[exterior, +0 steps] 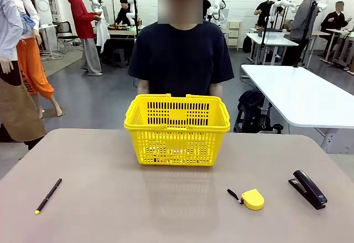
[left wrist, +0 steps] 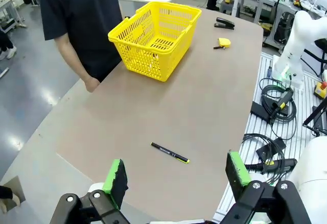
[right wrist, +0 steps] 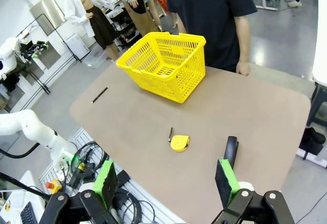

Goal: Place the items the person wants into the basket.
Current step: Pick up the item the person points to and place it in the Market Basket.

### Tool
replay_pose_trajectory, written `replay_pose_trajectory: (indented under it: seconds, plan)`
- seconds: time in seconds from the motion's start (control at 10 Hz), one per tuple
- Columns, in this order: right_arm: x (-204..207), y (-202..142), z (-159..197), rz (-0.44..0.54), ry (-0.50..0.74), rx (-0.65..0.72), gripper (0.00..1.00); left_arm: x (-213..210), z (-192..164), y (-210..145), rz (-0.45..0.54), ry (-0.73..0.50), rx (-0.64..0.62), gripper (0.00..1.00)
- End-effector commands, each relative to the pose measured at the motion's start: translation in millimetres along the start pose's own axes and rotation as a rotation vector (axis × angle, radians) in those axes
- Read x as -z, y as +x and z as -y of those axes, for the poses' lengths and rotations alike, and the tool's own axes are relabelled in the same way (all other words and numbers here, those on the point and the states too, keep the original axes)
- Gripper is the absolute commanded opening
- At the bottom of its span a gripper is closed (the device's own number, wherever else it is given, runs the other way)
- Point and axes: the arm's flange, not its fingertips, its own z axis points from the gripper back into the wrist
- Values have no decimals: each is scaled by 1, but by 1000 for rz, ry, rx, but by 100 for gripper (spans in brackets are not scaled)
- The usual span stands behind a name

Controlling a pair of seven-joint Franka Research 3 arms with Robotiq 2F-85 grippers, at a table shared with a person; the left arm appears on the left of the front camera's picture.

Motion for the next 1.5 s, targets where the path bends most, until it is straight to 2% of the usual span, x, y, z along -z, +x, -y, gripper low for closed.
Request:
replay_pose_trajectory:
  seconds: [0.0, 1.4]
  plan:
    - [2, 1, 0, 15, 20, -15, 100, -4, 1, 1, 15, -5, 28, 100]
    - [2, 1, 0, 15, 20, -15, 100, -4, 1, 1, 15, -5, 28, 100]
